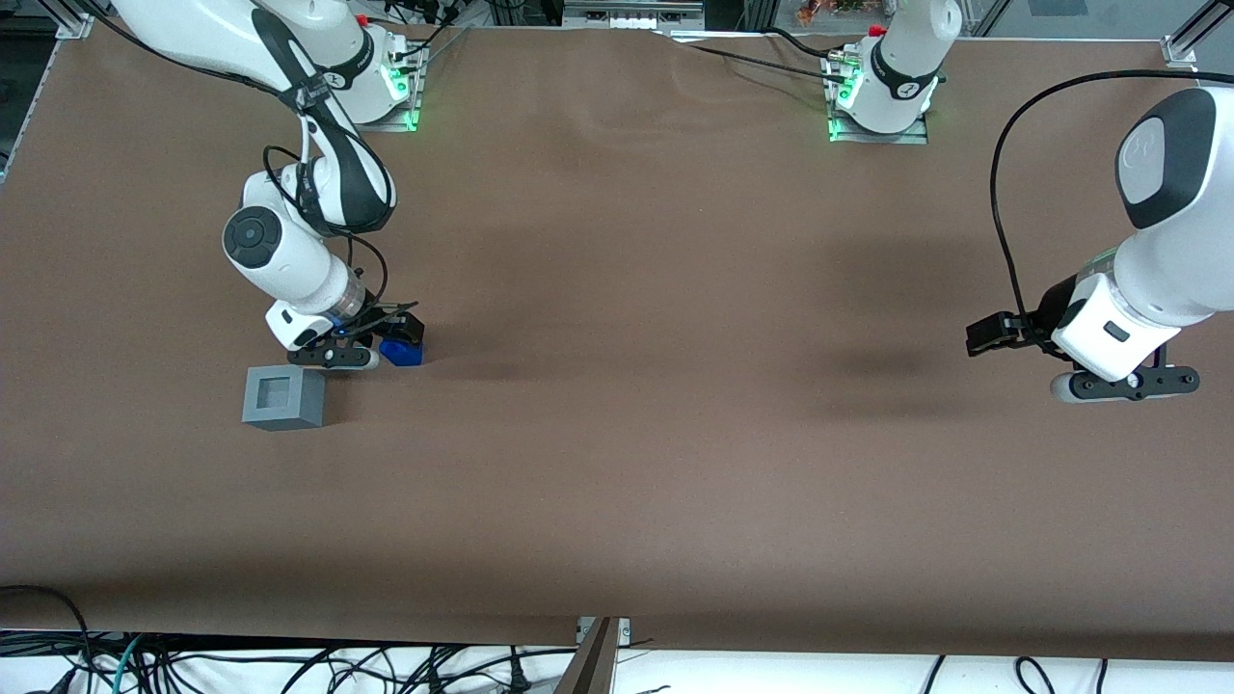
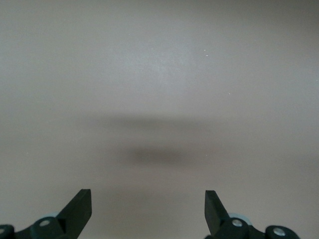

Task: Insert blue part into gray base with right arm
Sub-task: 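Move the right gripper over the blue part and grasp it, then lift the blue part and carry it over the gray base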

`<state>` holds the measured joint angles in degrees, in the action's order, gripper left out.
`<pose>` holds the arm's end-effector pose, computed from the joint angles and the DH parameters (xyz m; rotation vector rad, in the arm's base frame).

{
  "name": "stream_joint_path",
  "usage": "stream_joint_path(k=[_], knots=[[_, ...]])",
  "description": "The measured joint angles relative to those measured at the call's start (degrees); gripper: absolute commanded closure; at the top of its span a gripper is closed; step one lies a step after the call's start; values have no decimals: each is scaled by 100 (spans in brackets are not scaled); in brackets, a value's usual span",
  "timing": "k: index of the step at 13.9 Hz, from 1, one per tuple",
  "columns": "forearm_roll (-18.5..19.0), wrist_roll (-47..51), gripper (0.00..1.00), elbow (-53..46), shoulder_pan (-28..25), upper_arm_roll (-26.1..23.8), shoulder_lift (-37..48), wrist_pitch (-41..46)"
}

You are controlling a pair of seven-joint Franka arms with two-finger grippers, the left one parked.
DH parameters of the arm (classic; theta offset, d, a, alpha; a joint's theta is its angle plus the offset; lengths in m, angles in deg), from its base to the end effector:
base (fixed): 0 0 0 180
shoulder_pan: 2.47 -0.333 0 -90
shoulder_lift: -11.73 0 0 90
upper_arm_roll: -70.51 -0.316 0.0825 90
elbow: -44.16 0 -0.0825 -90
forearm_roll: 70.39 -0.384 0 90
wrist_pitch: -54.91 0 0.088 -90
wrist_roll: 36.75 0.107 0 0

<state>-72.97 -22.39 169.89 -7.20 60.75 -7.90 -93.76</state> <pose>0.5467 0.1405 0.2348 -3.0461 0.0716 -0.0602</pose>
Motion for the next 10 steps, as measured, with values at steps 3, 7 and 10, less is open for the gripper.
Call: stream_joint_path(k=[3, 7, 10], knots=[[0, 0, 61, 27, -1, 0, -99, -115], [1, -5, 74, -5, -5, 0, -75, -115], [10, -33, 73, -465, -4, 37, 148, 894]])
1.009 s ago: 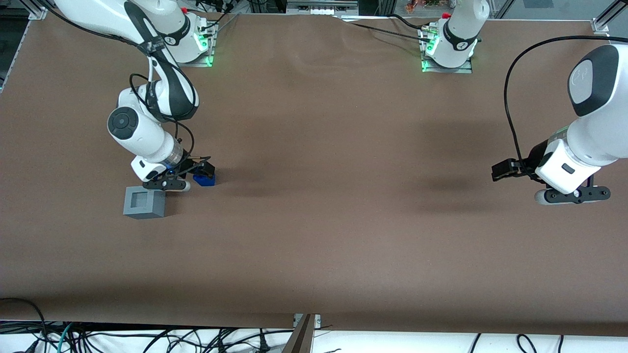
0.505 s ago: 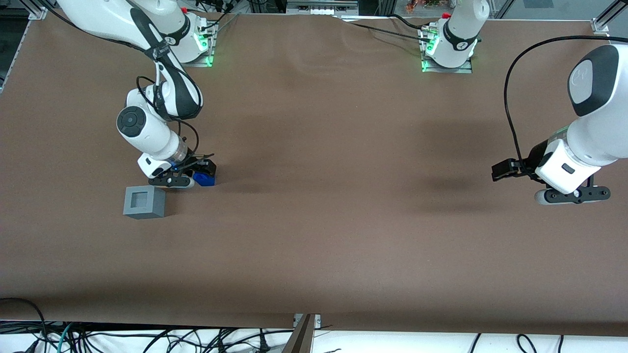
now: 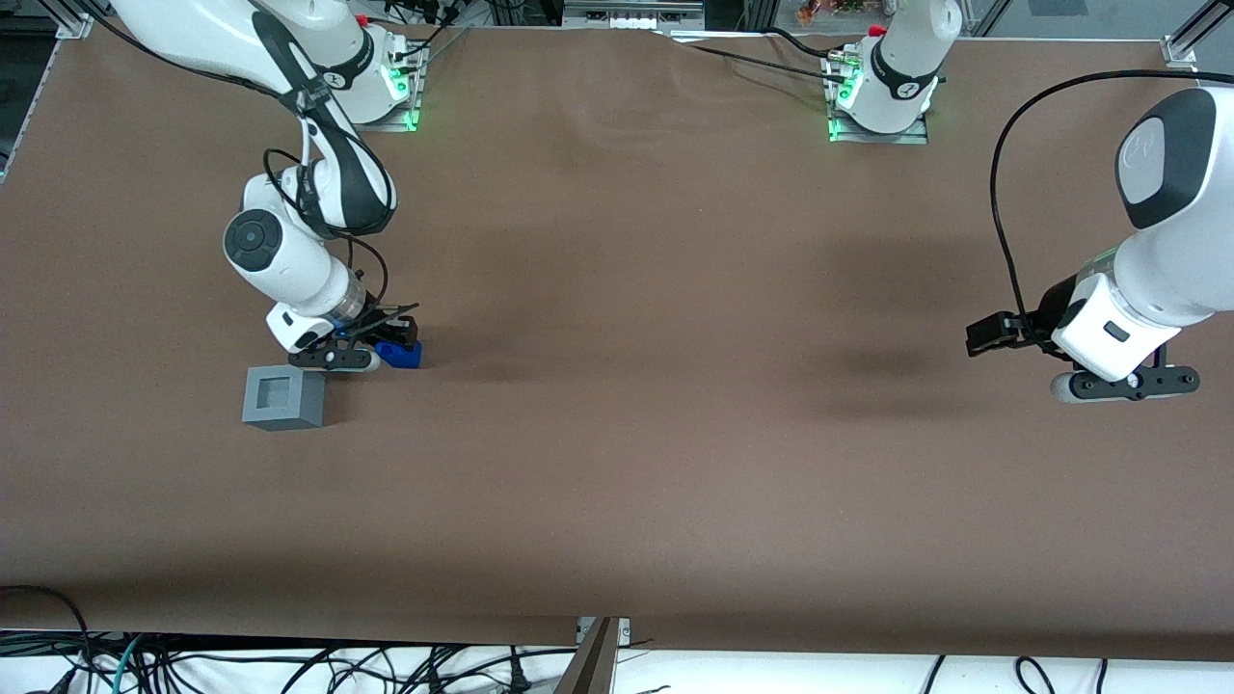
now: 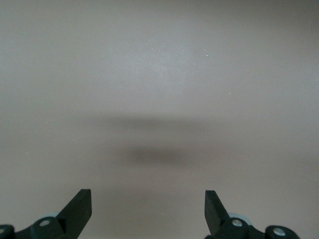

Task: Insert blue part into gray base with right arm

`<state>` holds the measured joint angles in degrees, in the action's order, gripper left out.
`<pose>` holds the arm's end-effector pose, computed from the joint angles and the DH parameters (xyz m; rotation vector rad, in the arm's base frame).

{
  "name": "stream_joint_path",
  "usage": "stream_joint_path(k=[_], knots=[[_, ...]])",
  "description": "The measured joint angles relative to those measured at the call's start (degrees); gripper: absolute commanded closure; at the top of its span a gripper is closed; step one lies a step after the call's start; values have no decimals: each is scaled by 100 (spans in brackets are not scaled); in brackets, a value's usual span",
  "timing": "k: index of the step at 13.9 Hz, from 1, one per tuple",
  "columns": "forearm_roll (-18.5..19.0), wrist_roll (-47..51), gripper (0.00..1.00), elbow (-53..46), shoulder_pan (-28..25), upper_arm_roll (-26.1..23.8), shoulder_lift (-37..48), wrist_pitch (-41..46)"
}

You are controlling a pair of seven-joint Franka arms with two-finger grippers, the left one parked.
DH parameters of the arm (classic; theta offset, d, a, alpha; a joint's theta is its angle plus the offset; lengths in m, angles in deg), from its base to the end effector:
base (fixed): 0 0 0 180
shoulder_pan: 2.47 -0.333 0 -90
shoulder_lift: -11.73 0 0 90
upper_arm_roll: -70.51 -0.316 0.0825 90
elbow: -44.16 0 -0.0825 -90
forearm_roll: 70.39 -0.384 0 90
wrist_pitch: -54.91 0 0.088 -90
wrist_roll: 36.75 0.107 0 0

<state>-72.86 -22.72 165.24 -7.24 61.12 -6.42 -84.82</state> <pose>0.5620 0.1406 0.2668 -3.0615 0.0594 0.0113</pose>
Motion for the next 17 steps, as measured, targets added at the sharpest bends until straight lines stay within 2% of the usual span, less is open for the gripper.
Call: stream_joint_path(k=[3, 5, 10, 17], knots=[[2, -571, 73, -1001, 13, 354, 304, 1748], [1, -1306, 73, -1478, 127, 704, 336, 2266], [-5, -2680, 73, -1870, 801, 860, -141, 2317], [-7, -2921, 73, -2267, 890, 857, -746, 2230]])
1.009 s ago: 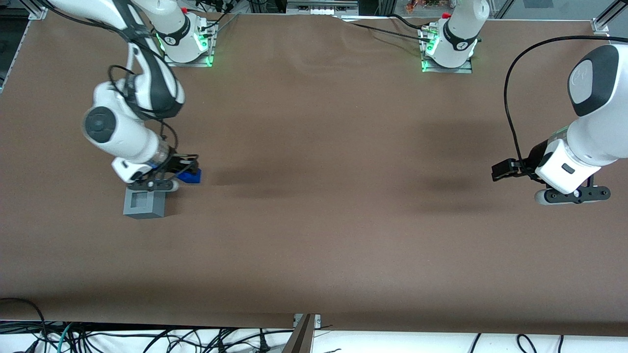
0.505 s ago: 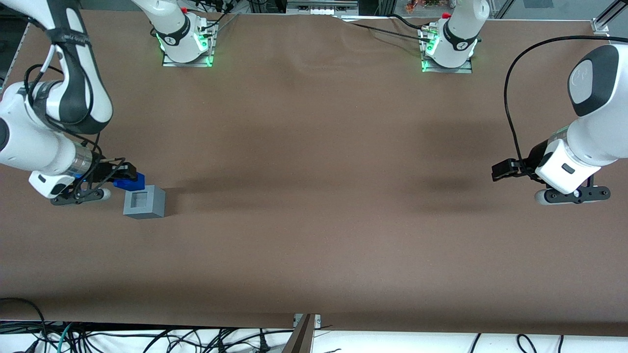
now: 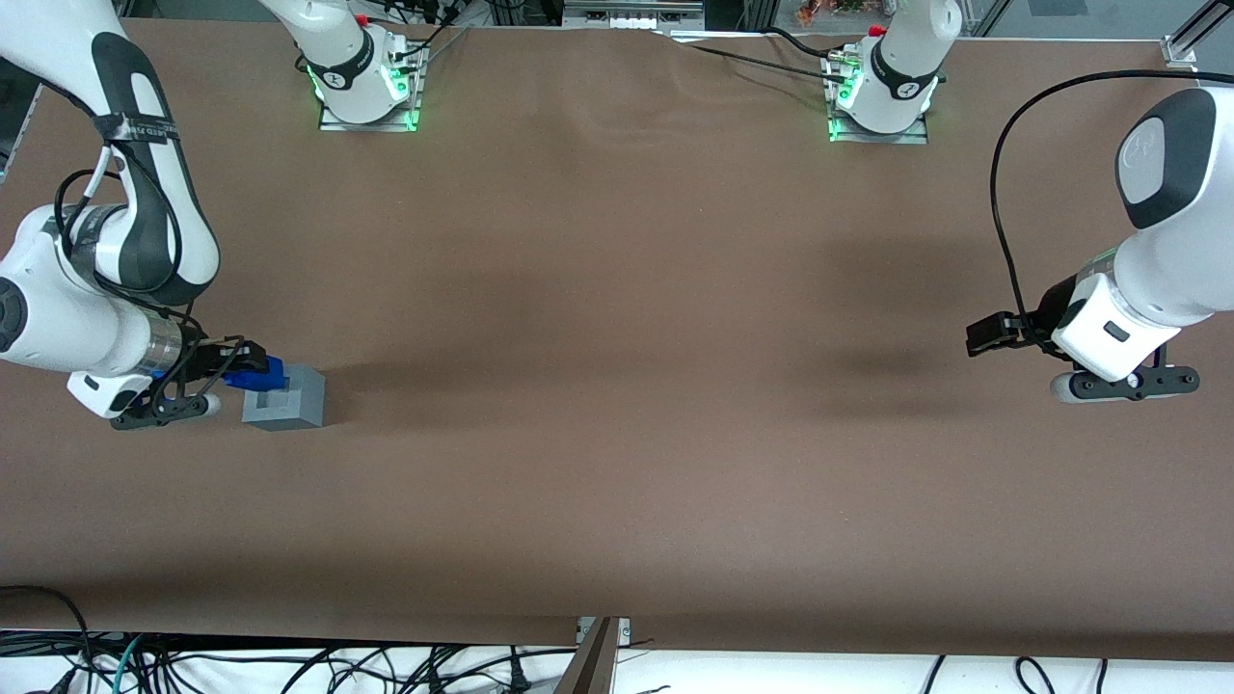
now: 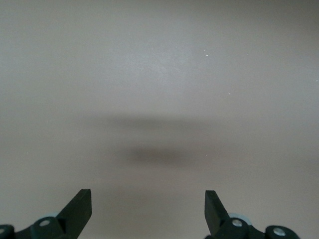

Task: Insert blue part into gray base with right arm

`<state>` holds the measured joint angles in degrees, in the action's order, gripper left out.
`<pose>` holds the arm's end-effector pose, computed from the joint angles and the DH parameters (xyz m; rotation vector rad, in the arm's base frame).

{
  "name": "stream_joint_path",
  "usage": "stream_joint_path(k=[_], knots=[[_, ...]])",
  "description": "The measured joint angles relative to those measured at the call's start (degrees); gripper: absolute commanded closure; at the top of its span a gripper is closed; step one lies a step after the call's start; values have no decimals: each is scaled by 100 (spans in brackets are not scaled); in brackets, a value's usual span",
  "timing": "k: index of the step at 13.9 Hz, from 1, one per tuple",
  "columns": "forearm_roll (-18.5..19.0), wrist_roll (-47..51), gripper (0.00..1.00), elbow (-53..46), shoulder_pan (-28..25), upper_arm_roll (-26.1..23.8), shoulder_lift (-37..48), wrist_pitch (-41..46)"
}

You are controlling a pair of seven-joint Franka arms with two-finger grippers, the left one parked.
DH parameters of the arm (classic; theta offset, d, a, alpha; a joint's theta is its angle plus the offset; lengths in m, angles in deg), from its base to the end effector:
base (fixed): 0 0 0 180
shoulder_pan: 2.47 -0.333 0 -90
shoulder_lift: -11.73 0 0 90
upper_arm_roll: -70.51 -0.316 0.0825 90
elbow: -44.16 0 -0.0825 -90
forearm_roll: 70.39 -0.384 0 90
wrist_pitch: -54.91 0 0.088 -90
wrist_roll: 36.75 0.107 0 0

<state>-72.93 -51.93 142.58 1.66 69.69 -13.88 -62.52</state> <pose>0.6495 -0.0360 0.3195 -3.0620 -0.2816 0.1640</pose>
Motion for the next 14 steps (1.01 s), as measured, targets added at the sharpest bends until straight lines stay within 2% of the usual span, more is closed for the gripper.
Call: stream_joint_path(k=[5, 9, 11, 12, 14], knots=[[-3, -2, 73, -402, 1, -1, -378, -4], [-216, -1, 73, -468, 10, -5, -496, 0], [-234, -1, 69, -475, 11, -5, -536, -6], [-235, 2, 52, -483, 12, -5, -548, -8], [-239, 8, 6, -485, 13, -5, -550, -7]])
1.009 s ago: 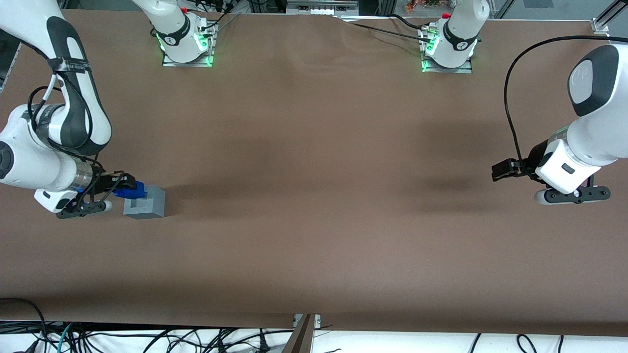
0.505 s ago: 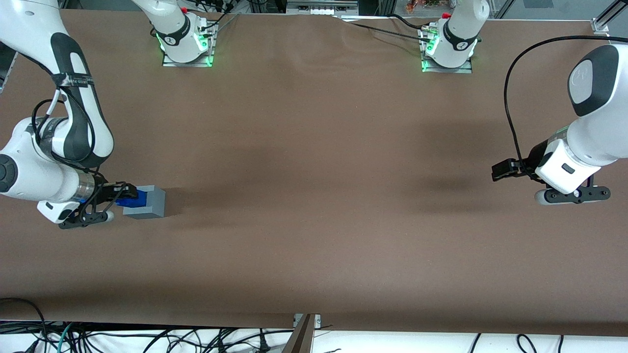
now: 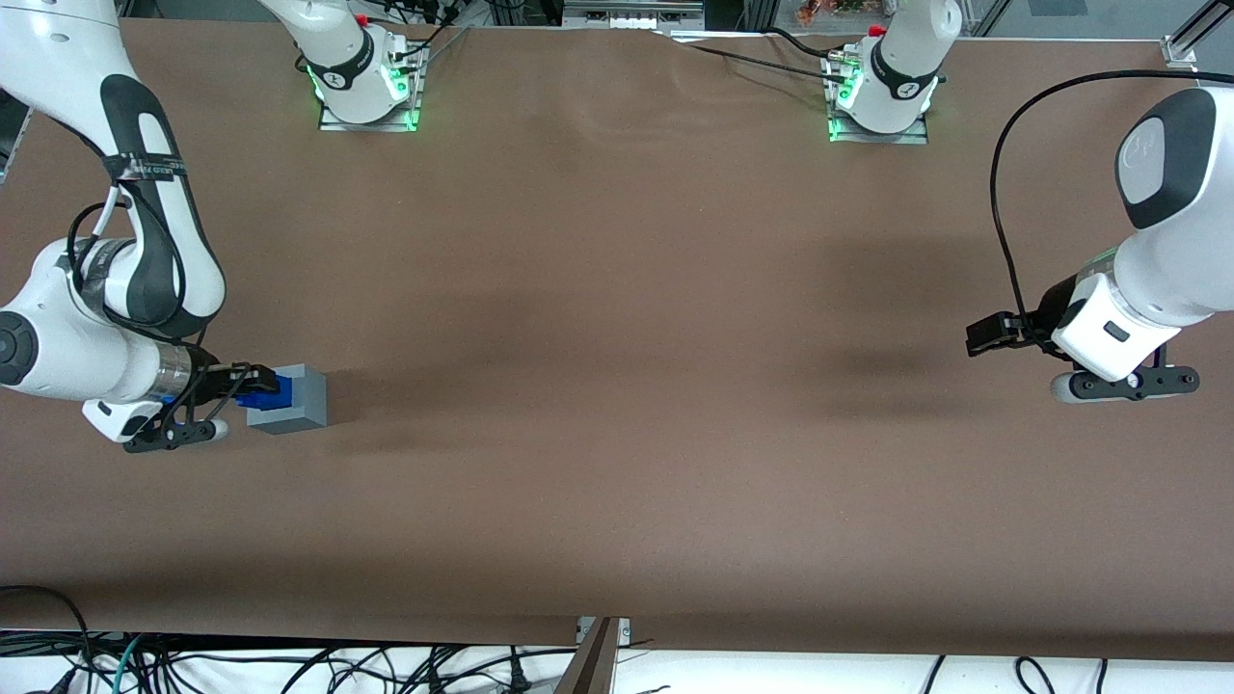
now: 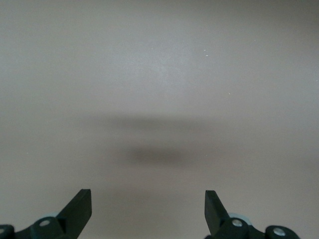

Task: Insert blue part into gray base with right arm

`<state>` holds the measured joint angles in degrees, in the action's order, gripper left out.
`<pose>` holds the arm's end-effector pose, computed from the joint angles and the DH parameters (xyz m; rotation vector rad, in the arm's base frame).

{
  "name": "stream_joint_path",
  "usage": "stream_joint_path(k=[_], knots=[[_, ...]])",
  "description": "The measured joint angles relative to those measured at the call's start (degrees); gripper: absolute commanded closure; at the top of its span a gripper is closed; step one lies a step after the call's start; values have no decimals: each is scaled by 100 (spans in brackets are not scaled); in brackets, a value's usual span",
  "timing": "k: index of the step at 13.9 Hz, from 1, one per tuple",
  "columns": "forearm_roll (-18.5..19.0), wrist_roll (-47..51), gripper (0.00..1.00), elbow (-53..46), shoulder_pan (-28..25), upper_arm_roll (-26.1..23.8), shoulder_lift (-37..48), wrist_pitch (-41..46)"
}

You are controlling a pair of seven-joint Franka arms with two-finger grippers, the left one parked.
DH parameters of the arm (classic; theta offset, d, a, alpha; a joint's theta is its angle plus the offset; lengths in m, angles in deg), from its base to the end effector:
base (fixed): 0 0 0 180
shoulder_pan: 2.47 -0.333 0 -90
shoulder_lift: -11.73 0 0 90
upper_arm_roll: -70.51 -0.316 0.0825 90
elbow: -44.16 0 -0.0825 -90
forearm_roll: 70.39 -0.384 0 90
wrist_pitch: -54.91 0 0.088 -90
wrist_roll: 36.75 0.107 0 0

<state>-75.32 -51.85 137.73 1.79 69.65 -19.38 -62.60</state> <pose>0.6697 -0.0363 0.2934 -3.0269 -0.2396 0.1678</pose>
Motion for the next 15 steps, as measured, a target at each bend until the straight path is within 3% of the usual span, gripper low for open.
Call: stream_joint_path(k=[1, 9, 15], knots=[[-5, 1, 2, 0, 0, 0, -7, 1], [-1, 104, 1, -398, -21, -16, 20, 200], [151, 762, 1, -494, -74, -71, 1369, 1711]])
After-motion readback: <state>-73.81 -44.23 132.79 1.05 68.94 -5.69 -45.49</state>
